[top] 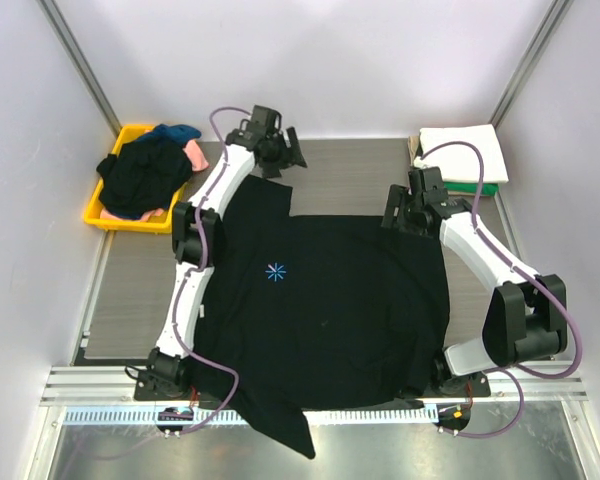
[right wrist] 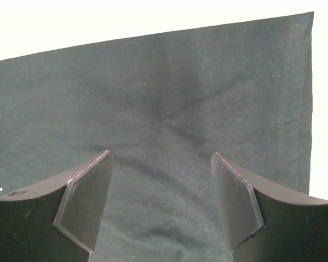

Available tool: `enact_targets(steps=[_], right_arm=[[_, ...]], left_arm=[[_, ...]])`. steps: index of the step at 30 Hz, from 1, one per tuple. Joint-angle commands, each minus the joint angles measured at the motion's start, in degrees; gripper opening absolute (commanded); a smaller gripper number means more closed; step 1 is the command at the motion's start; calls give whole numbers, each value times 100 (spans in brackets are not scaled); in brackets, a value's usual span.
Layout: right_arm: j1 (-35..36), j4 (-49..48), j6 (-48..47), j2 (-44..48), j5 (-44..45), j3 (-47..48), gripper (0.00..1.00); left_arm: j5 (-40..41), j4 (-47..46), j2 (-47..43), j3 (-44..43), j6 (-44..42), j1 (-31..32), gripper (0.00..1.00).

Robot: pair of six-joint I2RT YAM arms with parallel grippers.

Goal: Fold and stack the t-shirts

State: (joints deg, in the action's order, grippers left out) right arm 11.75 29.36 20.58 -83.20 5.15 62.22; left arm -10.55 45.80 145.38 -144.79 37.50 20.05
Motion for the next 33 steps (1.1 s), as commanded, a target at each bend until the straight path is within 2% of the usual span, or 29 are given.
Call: enact_targets(steps=[1, 2, 3, 4, 5, 9, 10, 13, 15, 21, 27, 29, 30, 32, 33], right_arm=[[-32, -133, 104, 409, -23, -104, 79], [-41, -115, 104, 471, -5, -130, 79], [-32, -106, 113, 489, -5, -166, 79], [-32, -89, 139, 506, 4, -244, 79], [-32, -80, 166, 515, 30, -297, 79], [-67, -89, 236, 261, -180, -526, 80], [-85, -106, 271, 165, -216, -544, 80], [-94, -54, 315, -327, -242, -465, 80], [-102, -45, 341, -747, -164, -377, 80], [-120, 113, 289, -1821, 83, 202, 81], [-190, 184, 236, -3086, 39, 1054, 80], [-199, 288, 236, -3647, -5, 1712, 81], [-217, 359, 236, -3851, -14, 2272, 81], [-252, 701, 227, -4490, -31, 2959, 81], [-269, 807, 227, -4677, -49, 3616, 81]], left_arm=[[96, 176, -935, 764, -225, 183, 82], [436, 36, -1272, 1734, -260, 166, 82], [648, -131, -1684, 2187, -286, 166, 82], [842, -194, -2341, 3019, -313, 157, 82], [1287, -264, -2696, 3410, -330, 148, 82], [1748, -291, -3971, 5176, -305, 139, 81], [1749, -395, -4461, 6007, -278, 139, 80], [1871, -940, -5001, 7381, -120, 139, 80], [1960, -1091, -5073, 7684, -102, 130, 80], [1951, -985, -3994, 7563, -137, -150, 79], [1837, -959, -2729, 6764, -146, -677, 79], [1732, -784, -2341, 6079, -146, -783, 78], [1723, -661, -1939, 5398, -163, -862, 78], [1731, -145, -1567, 4569, -233, -915, 78], [1801, -20, -1348, 3712, -312, -959, 78]])
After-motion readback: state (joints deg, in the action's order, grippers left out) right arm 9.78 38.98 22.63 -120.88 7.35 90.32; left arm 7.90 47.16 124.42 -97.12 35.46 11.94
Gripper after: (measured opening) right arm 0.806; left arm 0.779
